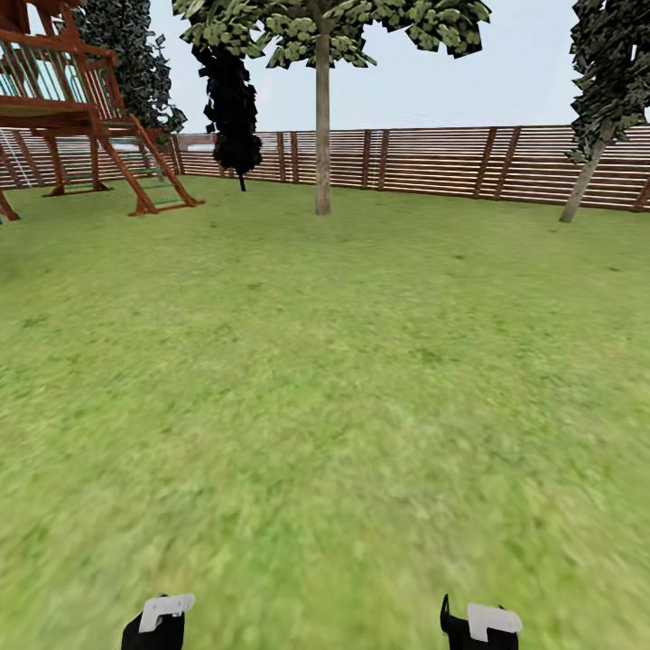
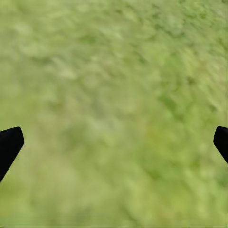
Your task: In the garden, pick up the pesticide atomizer on the floor and spray pesticide onto both trees until each tree trunk is fully covered.
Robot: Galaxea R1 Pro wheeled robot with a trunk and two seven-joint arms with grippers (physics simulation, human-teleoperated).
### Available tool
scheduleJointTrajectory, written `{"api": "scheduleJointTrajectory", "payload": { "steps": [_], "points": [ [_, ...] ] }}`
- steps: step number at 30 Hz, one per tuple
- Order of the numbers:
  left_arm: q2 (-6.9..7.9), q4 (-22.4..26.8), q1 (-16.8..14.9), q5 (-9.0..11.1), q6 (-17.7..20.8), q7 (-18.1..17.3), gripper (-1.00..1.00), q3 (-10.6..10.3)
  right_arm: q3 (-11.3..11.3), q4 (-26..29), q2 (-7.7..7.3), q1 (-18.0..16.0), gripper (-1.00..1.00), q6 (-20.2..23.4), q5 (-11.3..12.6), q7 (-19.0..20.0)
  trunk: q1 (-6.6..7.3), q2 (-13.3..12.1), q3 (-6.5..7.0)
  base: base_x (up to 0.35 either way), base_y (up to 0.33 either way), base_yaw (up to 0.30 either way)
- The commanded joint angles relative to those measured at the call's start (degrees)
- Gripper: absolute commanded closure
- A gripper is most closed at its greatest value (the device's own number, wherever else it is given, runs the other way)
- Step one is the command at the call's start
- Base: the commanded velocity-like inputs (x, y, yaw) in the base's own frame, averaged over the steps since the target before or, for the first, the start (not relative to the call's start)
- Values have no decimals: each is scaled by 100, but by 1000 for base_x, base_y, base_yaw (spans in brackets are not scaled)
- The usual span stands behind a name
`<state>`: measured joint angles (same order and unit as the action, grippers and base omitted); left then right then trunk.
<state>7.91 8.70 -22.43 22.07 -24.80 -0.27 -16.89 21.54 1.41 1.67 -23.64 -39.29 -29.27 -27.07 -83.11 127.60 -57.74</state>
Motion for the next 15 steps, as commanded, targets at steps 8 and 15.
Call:
{"api": "scheduleJointTrajectory", "payload": {
  "steps": [8, 15],
  "points": [
    [0, 1, 0, -1, -5, 0, 100, -1, 0, 2, 0, 0, -100, 0, 0, 0, 0, 0, 0, 340, 0, 0],
    [2, 1, -3, -1, -3, 0, 100, 0, 0, 0, 0, 0, -100, 0, 0, 0, 0, 0, 0, 340, 0, 0]
  ]
}}
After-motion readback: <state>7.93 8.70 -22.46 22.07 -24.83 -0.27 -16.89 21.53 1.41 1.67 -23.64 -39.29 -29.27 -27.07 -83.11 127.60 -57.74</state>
